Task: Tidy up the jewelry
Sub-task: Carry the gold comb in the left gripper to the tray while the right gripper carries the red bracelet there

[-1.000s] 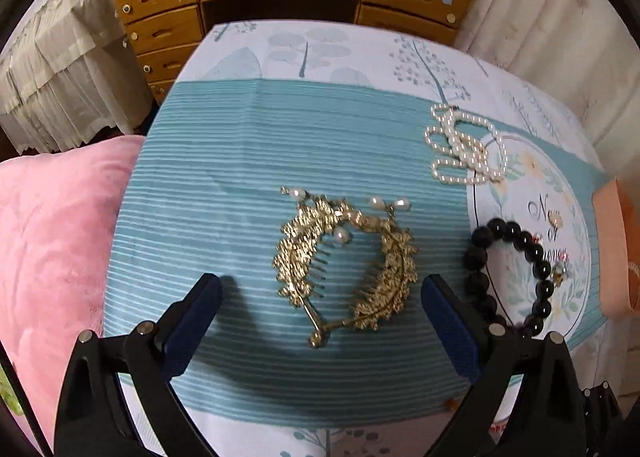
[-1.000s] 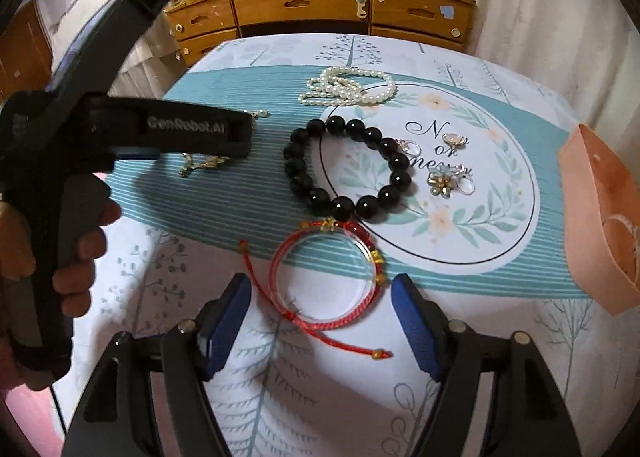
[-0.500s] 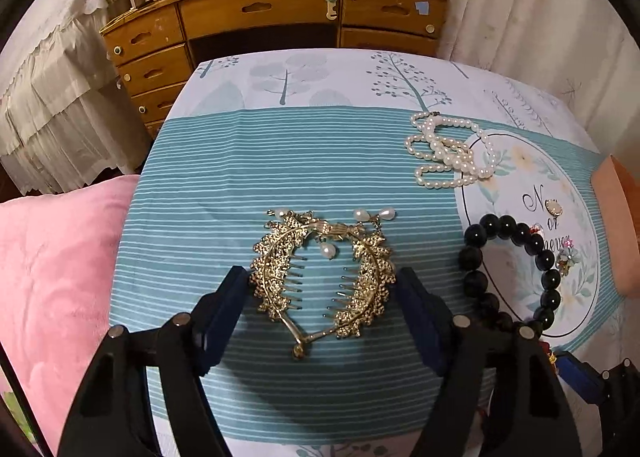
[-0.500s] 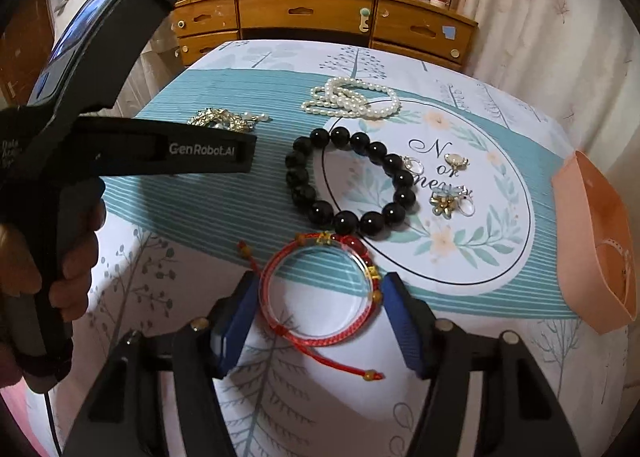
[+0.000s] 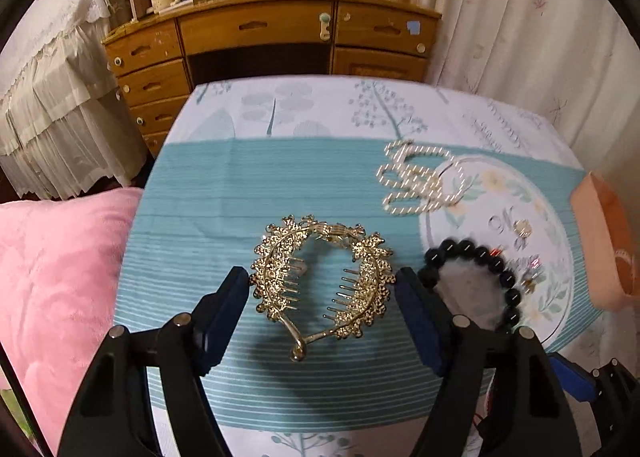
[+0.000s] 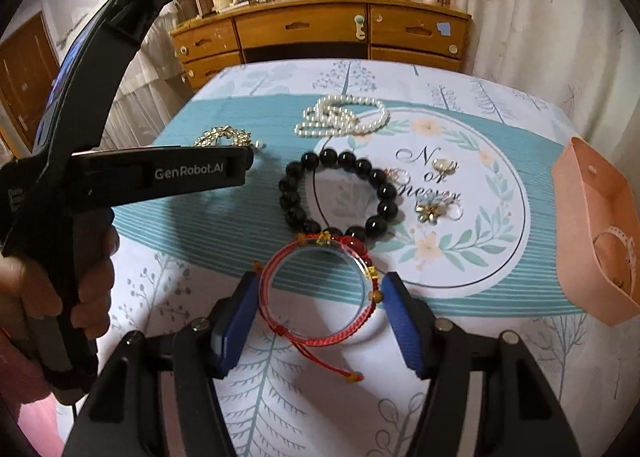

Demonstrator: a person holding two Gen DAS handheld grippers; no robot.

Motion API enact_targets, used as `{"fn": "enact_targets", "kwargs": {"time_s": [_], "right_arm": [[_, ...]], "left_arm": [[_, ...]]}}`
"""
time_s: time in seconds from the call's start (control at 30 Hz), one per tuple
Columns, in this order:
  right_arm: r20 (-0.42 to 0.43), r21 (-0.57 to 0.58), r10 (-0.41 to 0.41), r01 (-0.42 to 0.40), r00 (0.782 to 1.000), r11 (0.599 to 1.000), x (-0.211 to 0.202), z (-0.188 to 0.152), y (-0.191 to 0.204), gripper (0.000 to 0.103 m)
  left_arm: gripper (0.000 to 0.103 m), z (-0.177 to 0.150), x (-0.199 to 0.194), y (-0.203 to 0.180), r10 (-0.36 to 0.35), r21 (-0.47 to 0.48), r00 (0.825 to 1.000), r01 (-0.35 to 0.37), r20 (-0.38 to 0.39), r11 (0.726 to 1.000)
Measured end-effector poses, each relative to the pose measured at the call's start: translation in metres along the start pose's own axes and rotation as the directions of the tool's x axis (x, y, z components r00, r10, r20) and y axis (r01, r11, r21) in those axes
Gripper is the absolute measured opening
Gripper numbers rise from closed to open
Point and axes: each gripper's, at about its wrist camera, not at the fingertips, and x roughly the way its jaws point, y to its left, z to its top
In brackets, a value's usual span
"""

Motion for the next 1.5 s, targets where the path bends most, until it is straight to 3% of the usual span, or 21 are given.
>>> {"fn": "enact_targets", "kwargs": {"time_s": [0.3, 0.53, 0.93, 1.17, 1.43, 1.5], "right_arm": [[0.115, 0.053, 0.035, -0.041, 0.993, 0.998, -0.039, 0.022, -0.04, 0.063], [0.19, 0.116, -0.014, -0.008, 0.982, 0.993, -0.074, 0.034, -0.101, 0.063], [0.215, 0.157, -0.099, 0.066, 0.972, 0.985, -0.113, 0.021, -0.211, 0.063], [0.217, 0.135, -0.097, 0.069, 0.971, 0.988, -0.12, 0.011, -0.249, 0.063], [0.214, 0.119, -0.064, 0.039, 0.975, 0.992, -0.121, 0.002, -0.277, 0.063], [0.217, 0.115, -0.025, 0.0, 0.976, 0.993, -0.119, 0.0, -0.28, 0.064]], "left_arm": [[0.073, 0.019, -0.034, -0.048, -0.02, 0.037, 0.999, 0.018, 0.044, 0.999], [0.073, 0.033, -0.057, -0.11, -0.065, 0.091, 0.992, 0.056, 0.106, 0.994], [0.073, 0.053, -0.097, -0.234, -0.183, 0.182, 0.959, 0.145, 0.216, 0.972], [0.073, 0.056, -0.101, -0.294, -0.254, 0.225, 0.941, 0.204, 0.223, 0.953], [0.074, 0.049, -0.097, -0.335, -0.29, 0.254, 0.936, 0.237, 0.199, 0.938], [0.082, 0.05, -0.092, -0.339, -0.298, 0.246, 0.939, 0.251, 0.175, 0.936]]}}
